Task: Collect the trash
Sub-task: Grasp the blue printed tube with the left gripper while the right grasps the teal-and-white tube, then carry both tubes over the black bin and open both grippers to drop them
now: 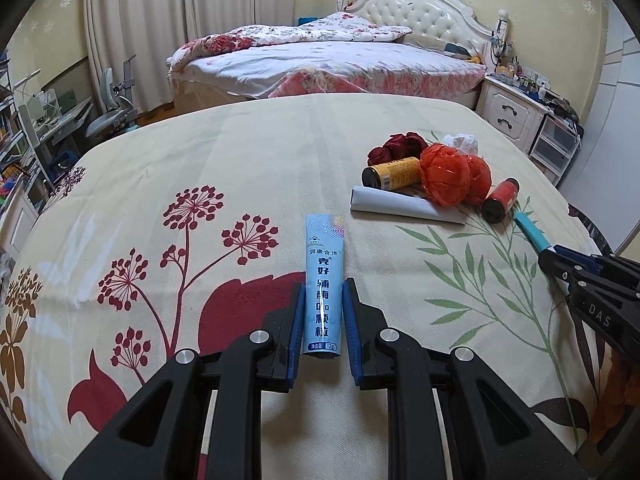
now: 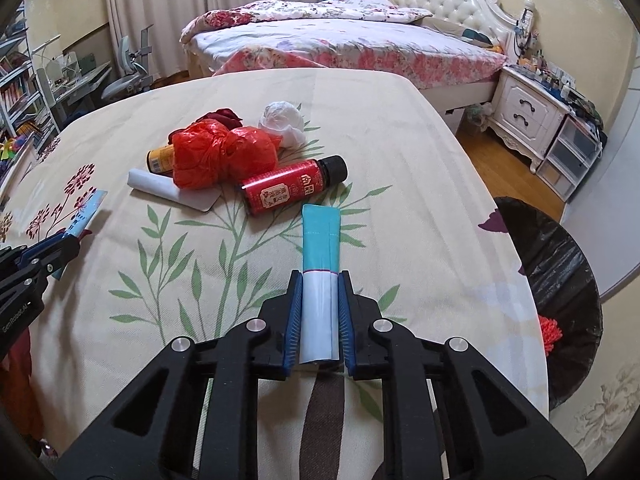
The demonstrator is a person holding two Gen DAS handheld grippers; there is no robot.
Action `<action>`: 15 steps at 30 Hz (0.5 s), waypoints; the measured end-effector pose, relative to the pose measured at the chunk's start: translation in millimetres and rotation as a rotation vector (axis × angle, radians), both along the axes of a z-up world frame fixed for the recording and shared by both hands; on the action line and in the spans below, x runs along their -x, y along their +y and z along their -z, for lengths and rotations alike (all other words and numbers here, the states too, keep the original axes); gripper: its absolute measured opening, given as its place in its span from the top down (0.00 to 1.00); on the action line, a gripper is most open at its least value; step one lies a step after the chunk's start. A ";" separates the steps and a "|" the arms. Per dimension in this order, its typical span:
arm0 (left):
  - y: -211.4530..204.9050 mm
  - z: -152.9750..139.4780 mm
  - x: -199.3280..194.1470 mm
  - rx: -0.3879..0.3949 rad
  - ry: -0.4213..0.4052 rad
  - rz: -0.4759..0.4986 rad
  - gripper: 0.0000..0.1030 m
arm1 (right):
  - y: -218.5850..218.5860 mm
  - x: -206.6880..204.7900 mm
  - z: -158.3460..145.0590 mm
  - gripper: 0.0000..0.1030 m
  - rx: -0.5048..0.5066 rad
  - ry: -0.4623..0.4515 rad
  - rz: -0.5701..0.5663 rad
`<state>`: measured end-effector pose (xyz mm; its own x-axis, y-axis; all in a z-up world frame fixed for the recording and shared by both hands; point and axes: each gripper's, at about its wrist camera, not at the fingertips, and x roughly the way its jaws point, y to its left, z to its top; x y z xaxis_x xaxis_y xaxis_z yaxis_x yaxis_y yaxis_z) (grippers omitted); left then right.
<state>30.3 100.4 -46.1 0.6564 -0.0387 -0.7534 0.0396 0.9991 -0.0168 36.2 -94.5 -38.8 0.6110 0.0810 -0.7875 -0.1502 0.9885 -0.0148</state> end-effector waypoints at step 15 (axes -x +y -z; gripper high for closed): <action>-19.5 -10.5 16.3 0.024 -0.055 0.034 0.81 | -18.8 25.0 -8.1 0.85 -0.020 -0.036 0.045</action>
